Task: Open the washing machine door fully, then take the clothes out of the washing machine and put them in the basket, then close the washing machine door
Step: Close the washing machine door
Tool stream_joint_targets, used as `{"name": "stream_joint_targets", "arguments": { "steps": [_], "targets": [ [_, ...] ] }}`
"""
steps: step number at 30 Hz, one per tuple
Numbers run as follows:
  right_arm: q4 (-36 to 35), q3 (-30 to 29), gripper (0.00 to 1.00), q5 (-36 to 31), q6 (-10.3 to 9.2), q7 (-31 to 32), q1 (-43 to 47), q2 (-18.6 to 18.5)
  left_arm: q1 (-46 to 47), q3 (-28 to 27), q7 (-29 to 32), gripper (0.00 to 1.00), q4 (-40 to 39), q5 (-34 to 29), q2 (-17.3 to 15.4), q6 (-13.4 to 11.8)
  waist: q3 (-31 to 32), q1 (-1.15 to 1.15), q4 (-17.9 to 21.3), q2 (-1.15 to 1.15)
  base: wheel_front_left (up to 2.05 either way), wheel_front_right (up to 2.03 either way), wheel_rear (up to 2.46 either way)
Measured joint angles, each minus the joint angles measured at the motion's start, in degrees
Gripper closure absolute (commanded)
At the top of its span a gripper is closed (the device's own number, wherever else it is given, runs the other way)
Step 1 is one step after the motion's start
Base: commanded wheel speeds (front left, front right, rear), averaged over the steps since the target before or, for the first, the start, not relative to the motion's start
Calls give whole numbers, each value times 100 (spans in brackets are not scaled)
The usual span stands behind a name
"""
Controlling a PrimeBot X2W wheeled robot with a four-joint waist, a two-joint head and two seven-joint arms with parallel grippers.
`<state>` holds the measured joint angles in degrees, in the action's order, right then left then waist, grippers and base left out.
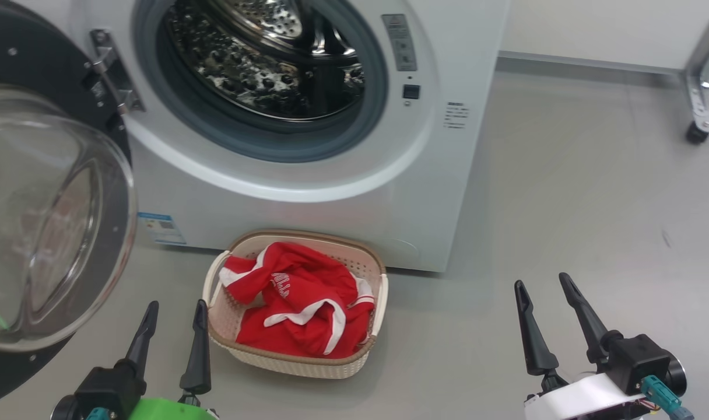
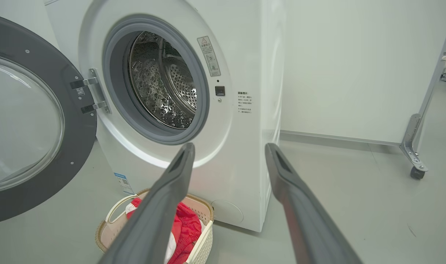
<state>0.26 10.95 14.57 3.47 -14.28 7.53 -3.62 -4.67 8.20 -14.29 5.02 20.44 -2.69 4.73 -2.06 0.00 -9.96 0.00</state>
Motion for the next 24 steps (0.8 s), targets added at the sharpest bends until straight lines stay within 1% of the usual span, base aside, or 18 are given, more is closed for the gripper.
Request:
{"name": "stream_joint_targets", "arguments": {
  "steps": [1, 3, 5, 19, 22, 24],
  "targets": [
    [2, 27, 0, -2, 0, 0, -1, 0, 0, -23, 0, 0, -1, 0, 0, -43, -3, 0, -75, 0, 0, 0, 0],
    [8, 64, 0, -7, 10, 1, -2, -1, -2, -54, 0, 0, -4, 0, 0, -53, -7, 0, -227, 0, 0, 0, 0],
    [16, 79, 0, -9, 49, 1, -3, -3, -3, -58, 0, 0, -7, 0, 0, -97, -10, 0, -379, 0, 0, 0, 0],
    [90, 84, 0, -9, 49, 1, -3, -2, -6, 101, -9, 0, 12, -4, 0, -99, 22, 0, -1483, 0, 0, 0, 0],
    [101, 165, 0, -9, 51, 1, -3, -1, -9, 32, -9, 0, -1, -4, 1, -100, 47, 0, -1696, 0, 0, 0, 0],
    [118, 271, 0, -10, 59, 11, -9, 4, -20, -80, -9, 0, -34, -4, 0, -153, 61, 0, -1814, 0, 0, 0, 0]
  ]
}}
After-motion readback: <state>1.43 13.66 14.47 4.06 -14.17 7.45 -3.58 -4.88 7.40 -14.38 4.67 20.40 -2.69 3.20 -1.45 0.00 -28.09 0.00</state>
